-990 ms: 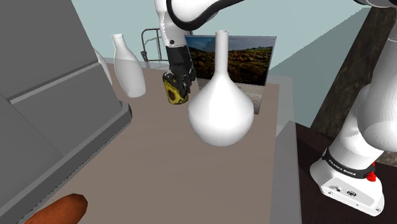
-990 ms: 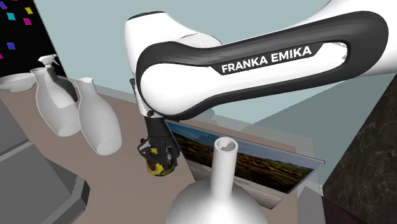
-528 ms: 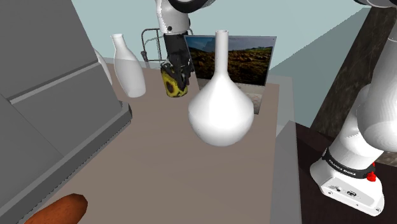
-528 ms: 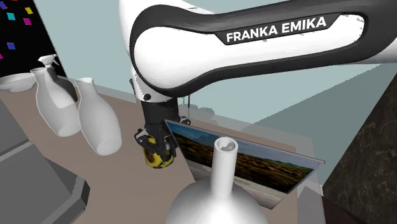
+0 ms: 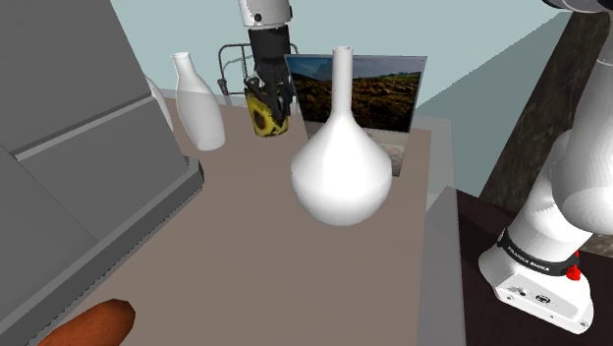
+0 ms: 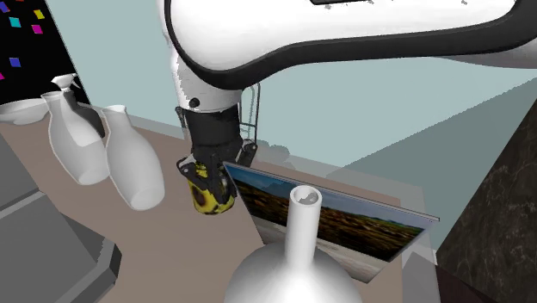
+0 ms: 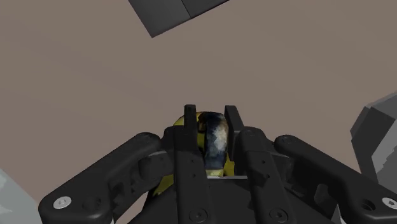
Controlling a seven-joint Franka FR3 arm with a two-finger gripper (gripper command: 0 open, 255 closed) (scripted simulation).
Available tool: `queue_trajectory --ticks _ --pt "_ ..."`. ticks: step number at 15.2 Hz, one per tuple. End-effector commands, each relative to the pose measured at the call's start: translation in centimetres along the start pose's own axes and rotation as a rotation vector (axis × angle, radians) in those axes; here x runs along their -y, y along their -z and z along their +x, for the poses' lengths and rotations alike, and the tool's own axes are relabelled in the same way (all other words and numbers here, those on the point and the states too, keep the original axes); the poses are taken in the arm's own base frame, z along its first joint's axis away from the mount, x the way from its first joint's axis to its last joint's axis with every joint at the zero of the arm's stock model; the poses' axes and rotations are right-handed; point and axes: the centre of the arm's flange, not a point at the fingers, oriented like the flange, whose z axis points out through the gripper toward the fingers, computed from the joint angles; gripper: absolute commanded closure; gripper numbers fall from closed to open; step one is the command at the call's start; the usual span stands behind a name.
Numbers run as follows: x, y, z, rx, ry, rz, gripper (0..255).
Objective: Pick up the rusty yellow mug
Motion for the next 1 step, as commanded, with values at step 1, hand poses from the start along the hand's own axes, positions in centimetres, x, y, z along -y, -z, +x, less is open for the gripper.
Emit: queue_trajectory --ticks 1 --pt "0.0 0.36 -0.02 0.0 0.0 0.0 255"
